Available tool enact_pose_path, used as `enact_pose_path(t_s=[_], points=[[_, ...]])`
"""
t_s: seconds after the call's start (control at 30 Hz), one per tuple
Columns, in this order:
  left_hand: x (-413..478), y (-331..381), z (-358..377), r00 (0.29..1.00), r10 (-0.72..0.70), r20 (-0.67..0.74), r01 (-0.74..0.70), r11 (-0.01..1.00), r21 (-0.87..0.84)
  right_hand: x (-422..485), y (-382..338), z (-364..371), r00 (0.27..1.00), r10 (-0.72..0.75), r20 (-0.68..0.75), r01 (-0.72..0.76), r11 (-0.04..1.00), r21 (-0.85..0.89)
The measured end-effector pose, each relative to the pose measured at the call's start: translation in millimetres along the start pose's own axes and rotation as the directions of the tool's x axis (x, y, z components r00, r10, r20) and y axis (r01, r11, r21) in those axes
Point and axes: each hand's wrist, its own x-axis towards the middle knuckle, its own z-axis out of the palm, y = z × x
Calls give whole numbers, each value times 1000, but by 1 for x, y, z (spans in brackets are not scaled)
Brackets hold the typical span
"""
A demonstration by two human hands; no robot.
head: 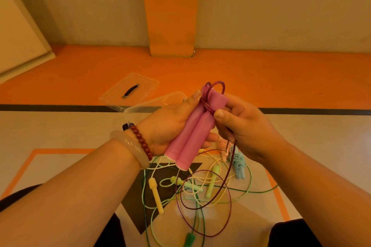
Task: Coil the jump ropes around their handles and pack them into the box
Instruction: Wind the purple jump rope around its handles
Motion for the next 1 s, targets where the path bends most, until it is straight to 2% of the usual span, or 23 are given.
enact_pose_path(t_s=[0.07,0.17,0.27,0.33,0.4,0.47,0.5,0.63,0.77,0.93,1.0], points=[[-2,2,0,1000,25,2,-25,1000,16,0,2,1,999,31,-44,-32,999,-35],[-5,4,5,1000,6,-28,-8,998,-63,1,5,5,988,61,-141,-72,995,-75],[-4,1,11,980,87,-180,-93,995,-24,4,6,8,977,72,-202,-85,995,-59],[-1,-1,14,938,171,-302,-158,985,65,5,6,8,974,78,-213,-85,996,-20],[2,-6,14,860,317,-401,-229,940,253,5,7,8,973,77,-218,-79,997,1],[2,-9,14,783,420,-459,-233,882,409,5,8,7,966,83,-243,-83,997,8],[3,-9,13,773,434,-463,-229,871,435,4,9,6,961,90,-261,-92,996,6],[2,-6,17,783,427,-453,-213,868,449,4,8,8,948,85,-307,-93,996,-11],[1,-11,20,853,373,-365,-221,891,396,4,5,8,938,73,-340,-85,996,-20],[-5,-7,38,936,276,-219,-228,948,220,5,4,9,921,55,-385,-94,992,-83],[-7,-8,42,943,262,-203,-213,949,233,5,6,11,921,67,-383,-106,991,-80]])
